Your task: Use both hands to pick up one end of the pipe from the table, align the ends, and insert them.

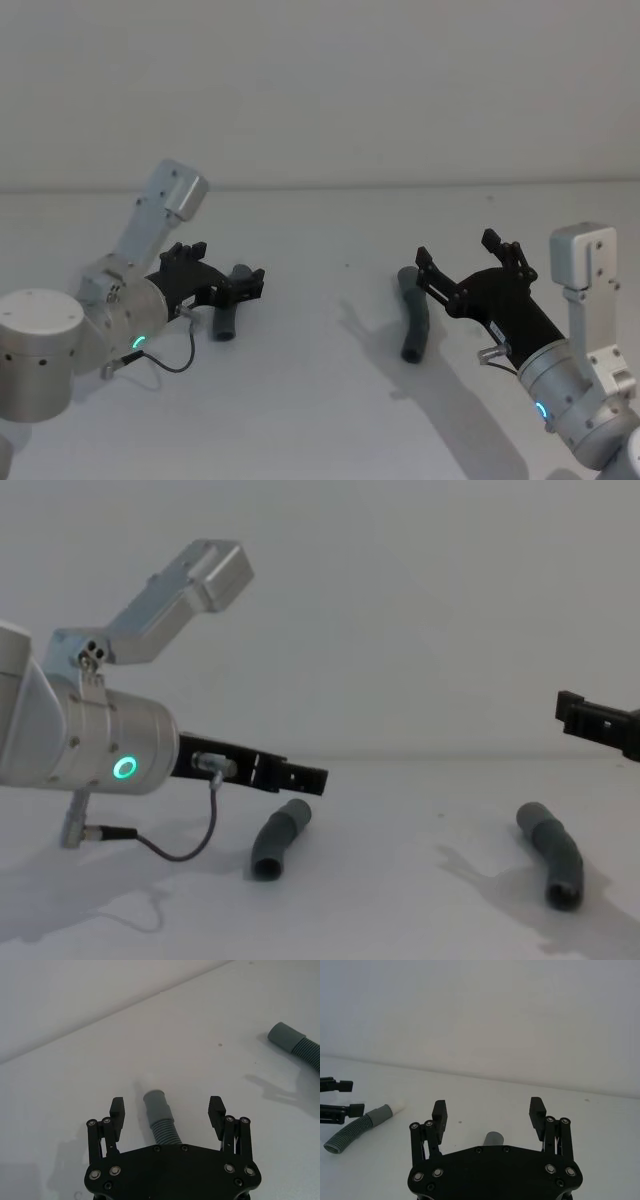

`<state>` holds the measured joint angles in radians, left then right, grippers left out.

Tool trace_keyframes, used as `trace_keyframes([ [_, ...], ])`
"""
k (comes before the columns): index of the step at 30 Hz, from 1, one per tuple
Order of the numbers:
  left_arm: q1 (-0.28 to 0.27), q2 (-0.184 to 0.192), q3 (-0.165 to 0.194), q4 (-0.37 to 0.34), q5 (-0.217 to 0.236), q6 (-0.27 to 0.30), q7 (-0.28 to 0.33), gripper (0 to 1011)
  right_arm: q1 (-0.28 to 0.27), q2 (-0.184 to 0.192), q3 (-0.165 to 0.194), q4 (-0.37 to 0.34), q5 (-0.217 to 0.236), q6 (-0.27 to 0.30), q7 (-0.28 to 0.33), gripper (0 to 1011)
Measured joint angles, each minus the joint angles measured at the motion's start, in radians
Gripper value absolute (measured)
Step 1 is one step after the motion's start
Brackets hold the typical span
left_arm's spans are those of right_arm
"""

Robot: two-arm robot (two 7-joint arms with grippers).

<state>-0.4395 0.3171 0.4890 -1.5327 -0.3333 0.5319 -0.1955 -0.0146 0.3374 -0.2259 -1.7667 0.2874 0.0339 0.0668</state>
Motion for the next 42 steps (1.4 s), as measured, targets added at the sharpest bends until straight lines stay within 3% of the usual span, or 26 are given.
trace_keyframes([
  [42,-0.02,-0.115,-0.012,0.123,0.039,0.045,0.069,1002,0.0,0.0,0.0,0.0,0.0,0.0,0.0,1000],
])
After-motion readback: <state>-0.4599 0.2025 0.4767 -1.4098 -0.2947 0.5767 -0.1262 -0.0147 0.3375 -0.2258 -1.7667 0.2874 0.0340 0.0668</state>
